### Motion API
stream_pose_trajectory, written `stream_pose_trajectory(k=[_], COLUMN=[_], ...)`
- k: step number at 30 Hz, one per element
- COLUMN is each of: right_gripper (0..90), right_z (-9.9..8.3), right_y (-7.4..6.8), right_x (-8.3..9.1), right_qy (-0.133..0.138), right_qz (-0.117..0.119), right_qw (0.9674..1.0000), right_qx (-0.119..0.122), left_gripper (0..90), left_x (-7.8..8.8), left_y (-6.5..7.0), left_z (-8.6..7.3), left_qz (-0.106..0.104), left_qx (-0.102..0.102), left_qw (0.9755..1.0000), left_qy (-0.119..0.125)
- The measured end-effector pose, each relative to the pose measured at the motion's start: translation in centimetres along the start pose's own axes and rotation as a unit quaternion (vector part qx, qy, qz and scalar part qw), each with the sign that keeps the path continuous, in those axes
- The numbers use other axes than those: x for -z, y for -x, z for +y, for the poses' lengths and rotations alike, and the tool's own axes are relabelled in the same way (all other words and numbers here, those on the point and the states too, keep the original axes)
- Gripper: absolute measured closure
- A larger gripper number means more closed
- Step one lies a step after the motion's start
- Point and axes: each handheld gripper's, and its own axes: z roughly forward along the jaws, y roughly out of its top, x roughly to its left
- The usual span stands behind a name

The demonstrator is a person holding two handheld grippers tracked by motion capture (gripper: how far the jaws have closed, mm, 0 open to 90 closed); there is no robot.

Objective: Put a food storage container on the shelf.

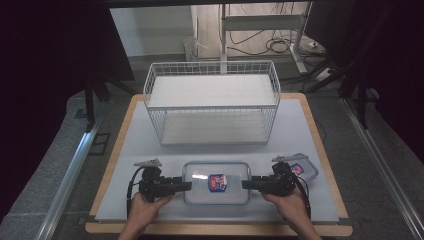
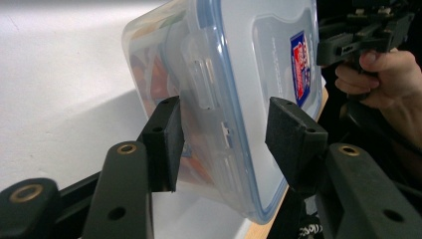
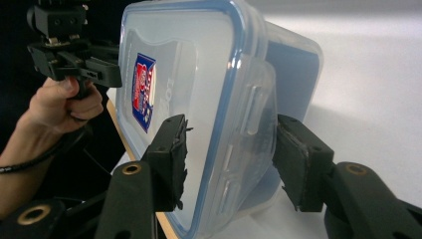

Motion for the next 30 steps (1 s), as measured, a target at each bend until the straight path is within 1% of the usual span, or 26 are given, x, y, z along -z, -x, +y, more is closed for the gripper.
stream_pose_trajectory(k=[3, 6, 8, 12, 20, 27, 30], right_gripper=[50.6, 50.5, 50.0, 50.0, 50.0, 50.0, 50.0], right_z=[0.0, 0.2, 0.3, 0.6, 1.8, 3.1, 4.0], right_y=[-0.3, -0.7, -0.8, -0.8, -1.7, -2.3, -2.8], right_x=[0.1, 0.1, 0.0, 0.1, 0.7, 1.1, 1.4], right_qy=[0.006, 0.013, 0.017, 0.025, 0.044, 0.057, 0.064], right_qz=[-0.008, -0.02, -0.03, -0.029, -0.033, -0.033, -0.033], right_qw=[0.9999, 0.9995, 0.9989, 0.9988, 0.9972, 0.9959, 0.9949], right_qx=[0.005, 0.02, 0.03, 0.031, 0.05, 0.061, 0.071], left_gripper=[51.0, 52.3, 52.5, 52.5, 52.3, 52.3, 52.3], left_x=[0.1, 0.1, 0.1, 0.3, 1.0, 1.8, 2.4], left_y=[0.3, 0.5, 0.5, 0.6, 1.3, 1.9, 2.3], left_z=[0.2, 0.4, 0.6, 1.1, 2.4, 3.8, 4.8], left_qz=[0.011, 0.021, 0.022, 0.024, 0.03, 0.036, 0.038], left_qx=[-0.003, -0.011, -0.013, -0.014, -0.029, -0.043, -0.055], left_qw=[0.9999, 0.9997, 0.9996, 0.9995, 0.9986, 0.9976, 0.9967], left_qy=[0.004, 0.007, 0.008, 0.014, 0.032, 0.041, 0.046])
